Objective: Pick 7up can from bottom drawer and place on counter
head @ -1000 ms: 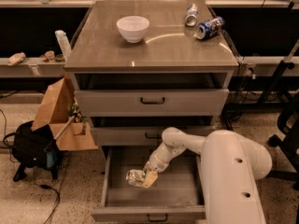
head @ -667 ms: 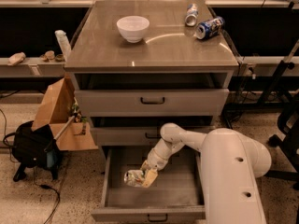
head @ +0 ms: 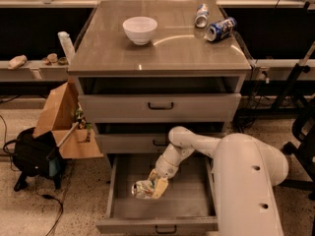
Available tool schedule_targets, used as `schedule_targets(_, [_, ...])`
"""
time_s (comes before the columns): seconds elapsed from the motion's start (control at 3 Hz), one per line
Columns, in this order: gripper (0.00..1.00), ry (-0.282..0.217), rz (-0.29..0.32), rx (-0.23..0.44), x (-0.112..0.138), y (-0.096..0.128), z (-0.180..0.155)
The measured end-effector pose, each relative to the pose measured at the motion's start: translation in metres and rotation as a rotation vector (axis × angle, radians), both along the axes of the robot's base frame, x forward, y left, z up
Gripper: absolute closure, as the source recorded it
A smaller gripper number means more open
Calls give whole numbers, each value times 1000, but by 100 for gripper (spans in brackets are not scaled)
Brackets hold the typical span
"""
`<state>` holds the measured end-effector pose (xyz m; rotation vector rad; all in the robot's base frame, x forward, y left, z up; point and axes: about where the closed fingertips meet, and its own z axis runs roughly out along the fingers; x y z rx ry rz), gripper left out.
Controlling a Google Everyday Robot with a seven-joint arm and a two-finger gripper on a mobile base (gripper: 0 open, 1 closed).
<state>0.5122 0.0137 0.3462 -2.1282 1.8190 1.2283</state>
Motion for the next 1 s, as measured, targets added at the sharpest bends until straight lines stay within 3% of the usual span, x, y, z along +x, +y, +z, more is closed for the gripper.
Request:
schedule_targets(0.33, [100, -3, -4, -25, -4, 3, 0])
schedule_targets(0.67, [100, -63, -48, -59, -2, 2, 18])
schedule_targets(1.0, [100, -188, -96, -108, -6, 7, 63])
